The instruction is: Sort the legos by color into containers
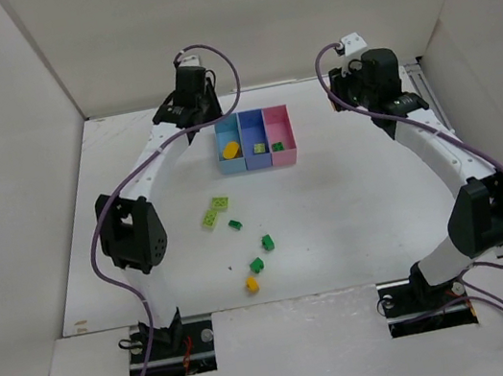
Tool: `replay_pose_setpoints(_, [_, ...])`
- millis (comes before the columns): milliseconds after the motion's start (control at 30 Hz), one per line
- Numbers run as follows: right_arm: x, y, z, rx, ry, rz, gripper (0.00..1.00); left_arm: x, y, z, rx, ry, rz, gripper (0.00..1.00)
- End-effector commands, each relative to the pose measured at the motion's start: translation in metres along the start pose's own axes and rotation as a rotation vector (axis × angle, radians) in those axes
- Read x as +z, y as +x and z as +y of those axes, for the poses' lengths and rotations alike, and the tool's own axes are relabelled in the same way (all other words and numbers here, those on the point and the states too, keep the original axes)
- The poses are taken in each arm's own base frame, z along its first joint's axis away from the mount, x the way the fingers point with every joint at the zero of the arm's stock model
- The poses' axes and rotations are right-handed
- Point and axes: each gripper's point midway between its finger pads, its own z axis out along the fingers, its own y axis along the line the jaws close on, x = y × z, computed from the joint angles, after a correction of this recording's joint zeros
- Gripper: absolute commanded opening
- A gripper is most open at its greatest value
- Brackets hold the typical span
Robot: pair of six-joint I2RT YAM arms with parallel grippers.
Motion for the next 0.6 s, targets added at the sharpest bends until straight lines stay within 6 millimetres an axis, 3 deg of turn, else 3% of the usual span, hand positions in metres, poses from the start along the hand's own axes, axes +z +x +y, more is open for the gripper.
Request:
replay_pose_setpoints(0, [-0.015,-0.042,-0.002,-0.023,0.020,-0.102,0.00,-0.025,-0.032,0.000,-0.013,0.021,-0.091,0.16])
replay_pose_setpoints(300, [-0.013,-0.034,0.003,-0.025,0.010,-0.084,0.00,-0.020,-0.034,-0.023,-0.010,0.117,-0.088,0.17])
replay_pose_setpoints(333, [-0.013,-0.034,0.003,-0.025,0.010,-0.084,0.00,-0.013,-0.028,-0.024,0.003,0.120,-0.070,0.17])
replay_pose_setpoints(400, [-0.013,-0.034,0.003,-0.025,0.010,-0.084,0.00,-0.008,-0.022,-0.047,0.034,0.159,-0.054,0.17])
replay_pose_setpoints(567, [-0.013,-0.033,-0.001,-0.022,0.019,-0.084,0.00,0.010,-0.014,-0.058,0.027,0.196,-0.023,0.17])
